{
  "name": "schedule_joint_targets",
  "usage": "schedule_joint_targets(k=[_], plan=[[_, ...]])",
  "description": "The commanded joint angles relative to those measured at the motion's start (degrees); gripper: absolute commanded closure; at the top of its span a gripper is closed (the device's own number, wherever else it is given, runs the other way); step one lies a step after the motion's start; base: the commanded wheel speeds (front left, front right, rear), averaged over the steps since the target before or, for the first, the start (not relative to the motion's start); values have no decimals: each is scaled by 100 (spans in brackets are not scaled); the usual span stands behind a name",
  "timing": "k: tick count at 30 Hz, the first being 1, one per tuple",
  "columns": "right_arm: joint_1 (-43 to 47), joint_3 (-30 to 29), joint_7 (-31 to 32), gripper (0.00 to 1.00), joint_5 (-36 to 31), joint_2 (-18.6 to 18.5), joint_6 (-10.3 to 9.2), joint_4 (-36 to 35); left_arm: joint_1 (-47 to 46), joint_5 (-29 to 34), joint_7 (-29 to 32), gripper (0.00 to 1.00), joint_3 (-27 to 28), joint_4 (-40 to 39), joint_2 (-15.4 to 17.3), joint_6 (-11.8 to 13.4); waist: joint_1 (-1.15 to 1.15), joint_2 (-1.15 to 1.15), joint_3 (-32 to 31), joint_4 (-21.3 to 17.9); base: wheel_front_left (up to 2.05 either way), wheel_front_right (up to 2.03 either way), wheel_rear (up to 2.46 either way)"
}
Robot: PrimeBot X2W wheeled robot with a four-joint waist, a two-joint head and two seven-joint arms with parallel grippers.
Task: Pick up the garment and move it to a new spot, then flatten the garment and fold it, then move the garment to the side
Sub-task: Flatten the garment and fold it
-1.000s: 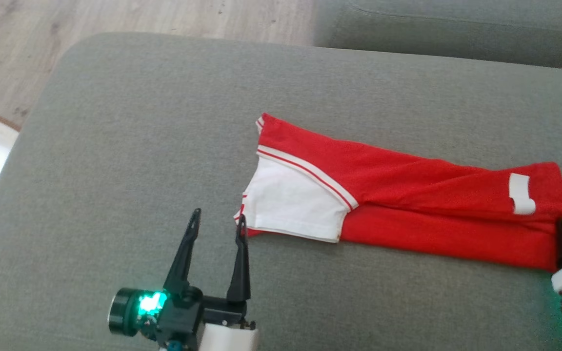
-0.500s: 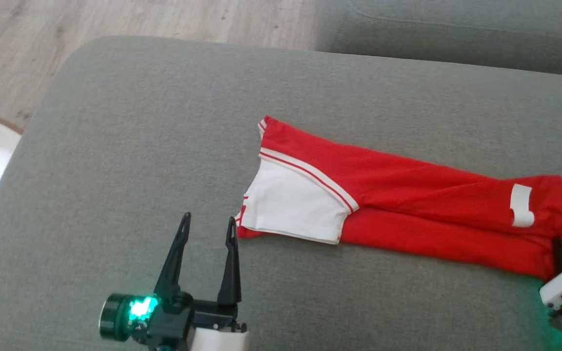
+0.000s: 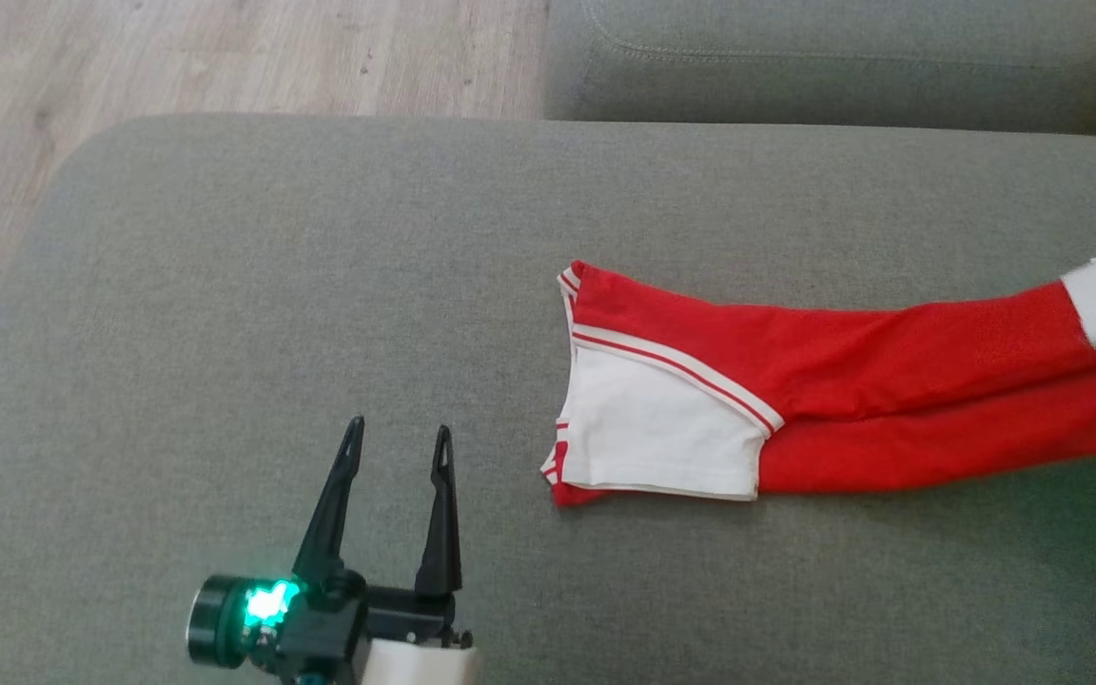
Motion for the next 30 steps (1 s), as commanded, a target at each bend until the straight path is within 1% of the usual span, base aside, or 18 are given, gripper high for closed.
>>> schedule_joint_targets(k=[1, 3, 6, 8, 11, 15, 20, 23, 30], plan=[[-55, 57, 104, 100, 105, -19, 37, -451, -37, 64, -53, 0, 220, -140, -66, -34, 0, 0, -20, 3, 0, 0, 0], [-49, 163, 343, 100, 220, 311, 37, -931, -26, 77, -53, 0, 245, -118, -116, -87, 0, 0, -42, 25, 0, 0, 0], [-128, 435, 645, 100, 300, 949, 37, -1423, -29, 109, -53, 0, 265, -78, -177, -174, 0, 0, -69, 101, 0, 0, 0], [-238, 658, 796, 100, 306, 1339, 37, -1591, -28, 130, -53, 0, 282, -57, -210, -222, 0, 0, -74, 175, 0, 0, 0], [-460, 1048, 908, 100, 281, 1632, 37, -1555, -28, 162, -53, 0, 301, -28, -251, -298, 0, 0, -74, 328, 0, 0, 0], [-697, 1601, 817, 100, 351, 1754, 37, -1188, -38, 199, -53, 0, 307, 31, -301, -393, 0, 0, -47, 579, 0, 0, 0], [-821, 2405, 409, 100, 752, 1765, 37, -579, -16, 212, -53, 0, 332, 105, -358, -474, 0, 0, -6, 865, 0, 0, 0], [-910, 2821, 210, 100, 865, 1765, 37, -214, -7, 222, -53, 0, 330, 140, -387, -526, 0, 0, 28, 984, 0, 0, 0], [-1197, 3445, -203, 100, 1040, 1766, 37, 635, -40, 256, -53, 0, 302, 169, -445, -583, 0, 0, 111, 1152, 0, 0, 0]])
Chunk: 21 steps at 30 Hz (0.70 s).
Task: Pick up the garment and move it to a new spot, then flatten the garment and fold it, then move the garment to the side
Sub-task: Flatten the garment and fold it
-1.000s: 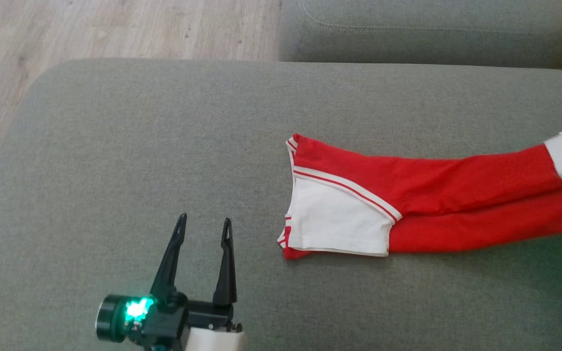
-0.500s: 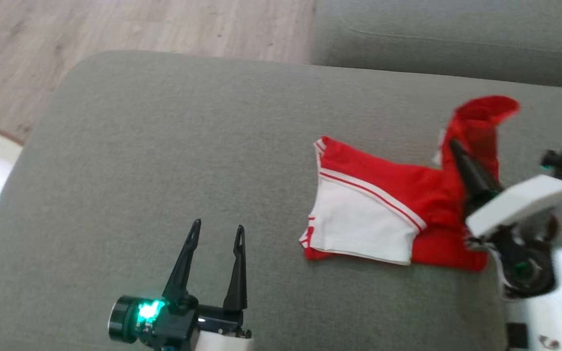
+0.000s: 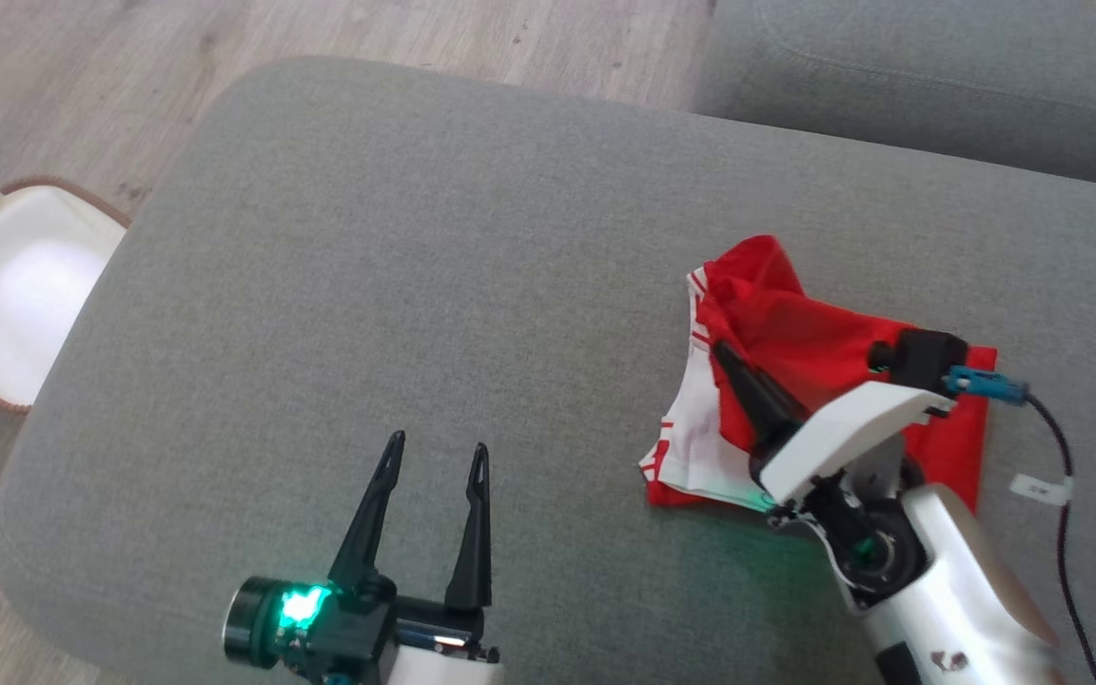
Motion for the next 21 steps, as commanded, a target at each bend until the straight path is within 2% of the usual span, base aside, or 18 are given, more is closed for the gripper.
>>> schedule_joint_targets(k=[1, 2, 3, 4, 8, 12, 18, 21], plan=[[-278, 128, -71, 100, 49, 37, 37, -177, -134, 52, -53, 0, 165, -156, -72, -4, 0, 0, 13, 13, 0, 0, 0], [-321, 199, -125, 82, 93, 37, 37, -63, -138, 53, -53, 0, 166, -152, -78, -9, 0, 0, 24, 25, 0, 0, 0], [-366, 264, -188, 45, 123, 37, 37, 42, -142, 54, -53, 0, 166, -146, -82, -15, 0, 0, 34, 36, 0, 0, 0], [-413, 327, -246, 0, 153, 37, 37, 140, -148, 56, -53, 0, 165, -138, -87, -21, 0, 0, 40, 45, 0, 0, 0], [-504, 548, -475, 0, 228, 37, 37, 322, -140, 57, -53, 0, 200, -94, -98, -39, 0, 0, -4, 27, 0, 0, 0], [-377, 497, -819, 0, -63, 26, 37, 60, -77, 82, -53, 0, 292, -46, -100, -47, 0, 0, -161, -94, 0, 0, 0], [316, 117, -1772, 0, -1127, -597, 37, -725, 152, -150, -53, 0, 541, -39, -103, -152, 0, 0, -556, -469, 0, 0, 0], [737, -48, -2315, 0, -1424, -808, 37, -1072, 247, -242, -53, 0, 694, -81, -104, -197, 0, 0, -684, -702, 0, 0, 0]])
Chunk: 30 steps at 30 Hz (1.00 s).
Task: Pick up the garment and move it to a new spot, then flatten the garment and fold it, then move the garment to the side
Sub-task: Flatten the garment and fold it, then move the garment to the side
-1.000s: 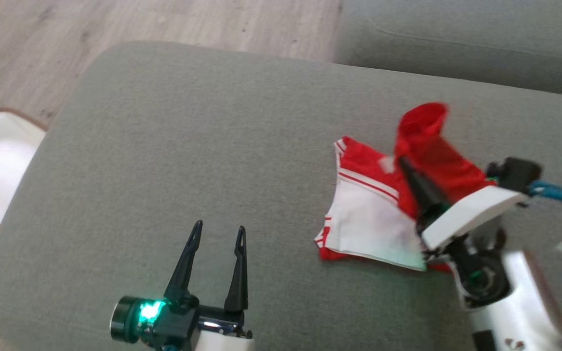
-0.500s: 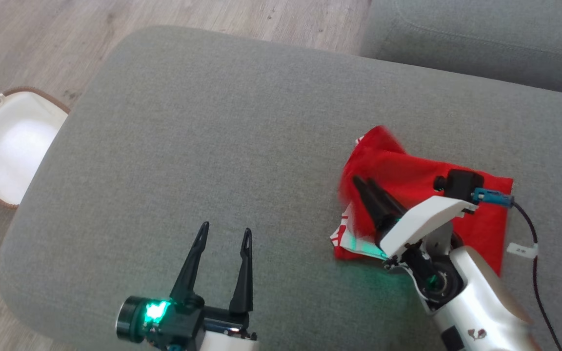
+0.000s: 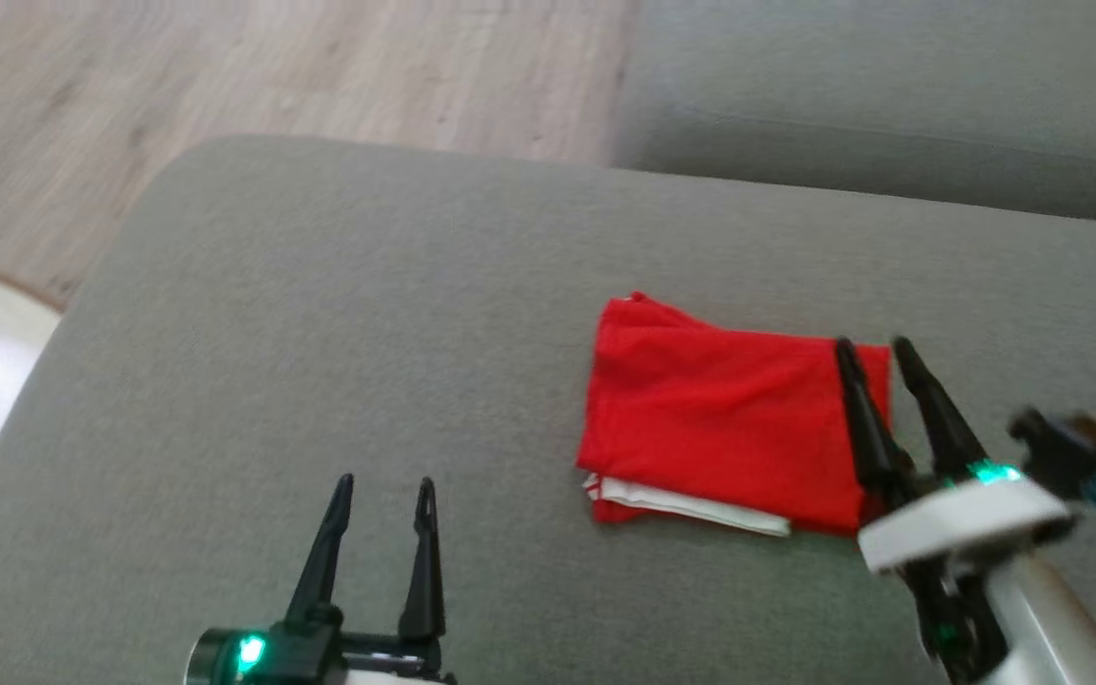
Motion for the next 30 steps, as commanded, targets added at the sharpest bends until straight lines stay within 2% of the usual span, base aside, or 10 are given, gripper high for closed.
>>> schedule_joint_targets(k=[1, 4, 8, 12, 19, 30], plan=[[60, 31, -325, 0, -127, -93, 37, -325, -134, -48, -53, 0, 266, -214, -67, -35, 1, 0, -193, -278, 0, 0, 0], [471, -109, -720, 0, -388, -296, 37, -475, -45, -138, -53, 0, 406, -206, -70, -71, 1, 0, -297, -428, 0, 0, 0], [993, -331, -858, 0, -887, -361, 37, -577, 166, -70, -53, 0, 600, -194, -51, -108, 1, 0, -485, -604, 0, 0, 0], [1470, -755, -865, 0, -1583, -132, 37, -862, 486, 134, -53, 0, 778, -279, 0, -138, 1, 0, -641, -728, 0, 0, 0], [1997, -954, -866, 0, -2117, 263, 37, -919, 944, 442, -53, 0, 960, -467, 82, -357, 1, 0, -755, -805, 0, 0, 0], [2127, -1051, -867, 0, -2322, 500, 37, -863, 927, 494, -54, 0, 1177, -476, 10, -538, 1, 0, -729, -808, 0, 0, 0]])
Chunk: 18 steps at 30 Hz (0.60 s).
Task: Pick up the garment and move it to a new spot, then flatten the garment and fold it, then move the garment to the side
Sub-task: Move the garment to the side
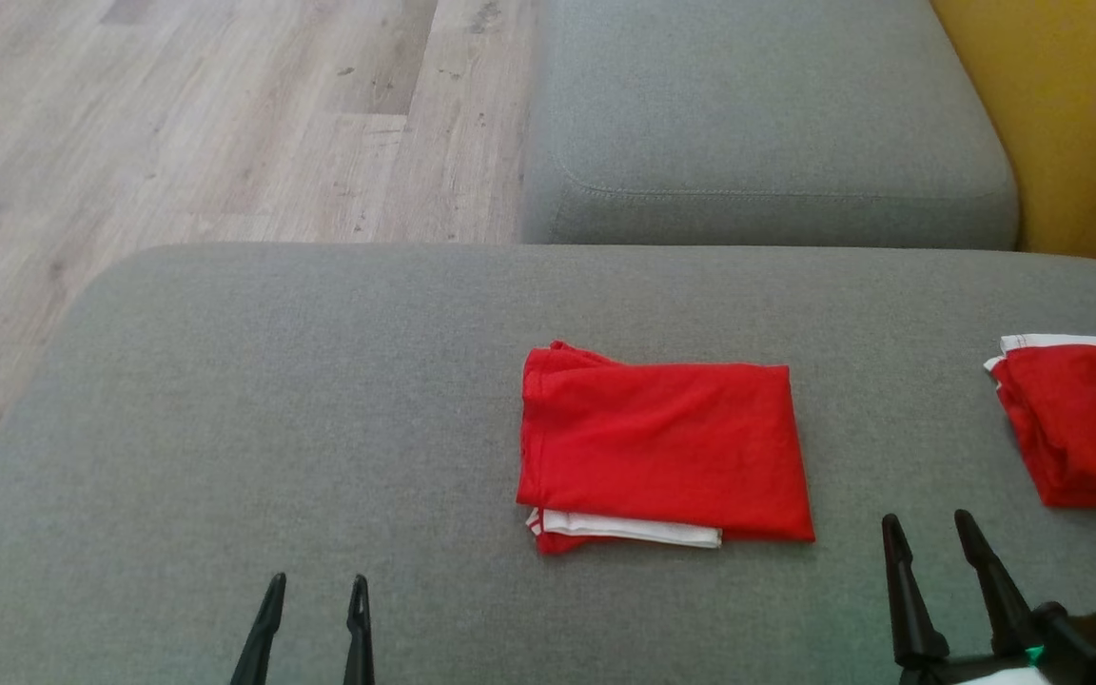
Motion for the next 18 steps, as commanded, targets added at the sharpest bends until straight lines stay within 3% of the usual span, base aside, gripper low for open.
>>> schedule_joint_targets(k=[1, 18], plan=[[-116, 94, -62, 0, -45, -31, 37, -169, -267, 35, -54, 0, 226, -203, -75, -14, 0, 0, 3, -2, 0, 0, 0], [-75, 75, -62, 0, -89, 68, 37, -109, -277, -126, -54, 0, 334, -211, -147, -112, 0, 0, 10, -68, 0, 0, 0]])
